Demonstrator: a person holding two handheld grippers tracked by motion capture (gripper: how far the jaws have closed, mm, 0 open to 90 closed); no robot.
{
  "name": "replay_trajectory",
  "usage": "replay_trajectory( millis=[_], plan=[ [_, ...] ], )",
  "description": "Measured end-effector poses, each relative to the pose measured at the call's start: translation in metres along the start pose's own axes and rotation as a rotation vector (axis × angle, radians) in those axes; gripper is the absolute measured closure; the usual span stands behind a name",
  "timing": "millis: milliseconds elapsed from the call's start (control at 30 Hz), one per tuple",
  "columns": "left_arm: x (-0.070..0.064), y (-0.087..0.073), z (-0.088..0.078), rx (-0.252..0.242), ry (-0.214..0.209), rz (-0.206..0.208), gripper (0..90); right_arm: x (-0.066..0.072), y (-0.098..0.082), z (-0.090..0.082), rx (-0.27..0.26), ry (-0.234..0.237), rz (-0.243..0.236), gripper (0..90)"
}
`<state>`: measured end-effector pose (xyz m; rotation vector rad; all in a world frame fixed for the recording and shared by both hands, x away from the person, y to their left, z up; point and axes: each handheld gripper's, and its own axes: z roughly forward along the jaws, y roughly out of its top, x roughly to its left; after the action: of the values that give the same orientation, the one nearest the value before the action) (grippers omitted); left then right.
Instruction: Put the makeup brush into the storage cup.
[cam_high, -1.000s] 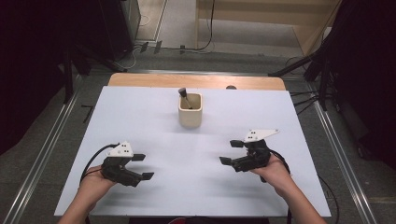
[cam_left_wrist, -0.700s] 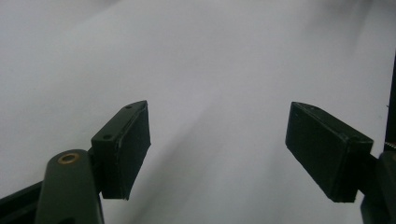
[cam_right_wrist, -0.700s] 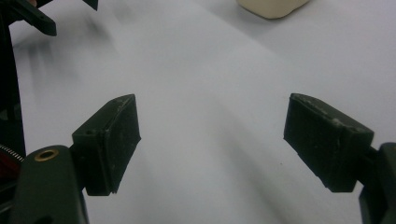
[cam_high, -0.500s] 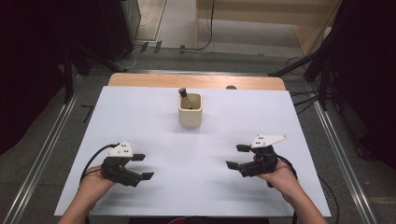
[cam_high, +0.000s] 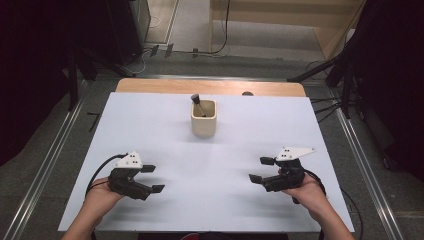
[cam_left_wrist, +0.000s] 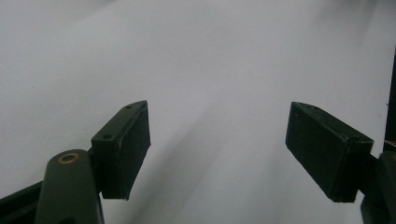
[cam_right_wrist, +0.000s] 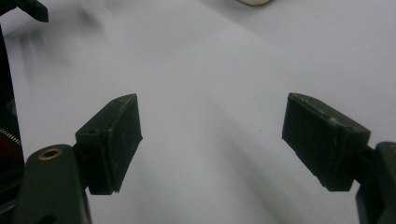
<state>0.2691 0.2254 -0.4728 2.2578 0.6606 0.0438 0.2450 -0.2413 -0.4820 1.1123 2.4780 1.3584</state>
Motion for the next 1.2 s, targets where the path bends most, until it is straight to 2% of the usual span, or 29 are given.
replay_trajectory(
  millis=[300,567,767,933,1200],
  plan=[
    [0.000,0.000,0.000,-0.001,-0.001,0.001,22.6,-0.003,-0.007,-0.004,0.024,-0.003,-0.010,21.4],
    [0.000,0.000,0.001,0.001,-0.006,0.004,22.7,-0.008,-0.012,-0.004,0.056,0.006,-0.056,21.4],
    [0.000,0.001,0.002,0.004,-0.008,0.006,22.7,-0.012,-0.010,-0.003,0.048,0.017,-0.040,21.4],
    [-0.001,0.001,0.003,0.010,-0.013,0.015,22.7,-0.015,-0.012,0.001,0.067,0.013,-0.038,21.4],
    [-0.001,0.001,0.004,0.014,-0.014,0.016,22.7,-0.013,-0.011,0.003,0.071,0.021,-0.033,21.5]
  ],
)
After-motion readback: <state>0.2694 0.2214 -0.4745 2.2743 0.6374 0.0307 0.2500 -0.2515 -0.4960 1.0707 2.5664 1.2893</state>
